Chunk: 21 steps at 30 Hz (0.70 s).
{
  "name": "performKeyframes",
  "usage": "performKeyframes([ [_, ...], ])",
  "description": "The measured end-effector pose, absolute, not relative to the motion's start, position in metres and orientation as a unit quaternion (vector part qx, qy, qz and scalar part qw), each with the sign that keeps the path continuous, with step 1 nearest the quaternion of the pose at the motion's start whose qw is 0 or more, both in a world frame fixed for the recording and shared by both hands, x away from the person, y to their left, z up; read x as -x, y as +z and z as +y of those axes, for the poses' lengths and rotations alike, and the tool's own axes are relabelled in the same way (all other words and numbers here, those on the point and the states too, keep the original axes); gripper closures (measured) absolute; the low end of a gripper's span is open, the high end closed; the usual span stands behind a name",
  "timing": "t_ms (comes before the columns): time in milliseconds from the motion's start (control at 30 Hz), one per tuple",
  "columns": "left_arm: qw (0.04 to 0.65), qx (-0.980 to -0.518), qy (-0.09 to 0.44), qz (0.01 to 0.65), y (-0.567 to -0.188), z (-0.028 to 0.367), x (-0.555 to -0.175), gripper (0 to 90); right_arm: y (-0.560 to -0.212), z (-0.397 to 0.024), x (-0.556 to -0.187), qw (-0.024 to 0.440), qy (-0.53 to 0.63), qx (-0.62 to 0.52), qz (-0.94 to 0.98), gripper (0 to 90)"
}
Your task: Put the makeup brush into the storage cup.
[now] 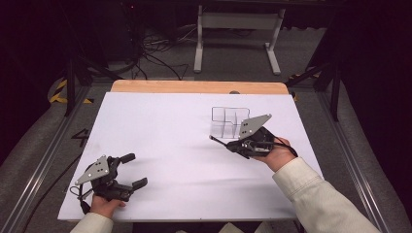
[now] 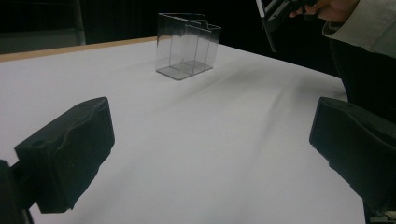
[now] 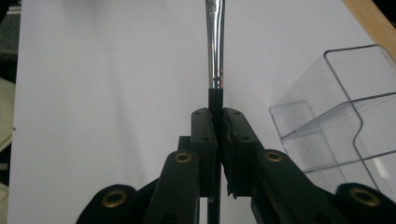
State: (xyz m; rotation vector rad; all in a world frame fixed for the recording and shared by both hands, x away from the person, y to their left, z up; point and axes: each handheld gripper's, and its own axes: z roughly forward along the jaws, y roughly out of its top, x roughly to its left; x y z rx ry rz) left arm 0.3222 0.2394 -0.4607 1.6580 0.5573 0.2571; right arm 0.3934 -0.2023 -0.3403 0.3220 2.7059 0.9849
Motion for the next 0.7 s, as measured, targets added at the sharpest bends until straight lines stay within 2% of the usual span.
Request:
performKeyframes([
  [700,0.634,-0.725,0.112,0.244,-0.461,0.239,-0.322,0.7,-0.327,-0.22,-0.398,0.15,0.496,-0.173,0.838,83.8],
])
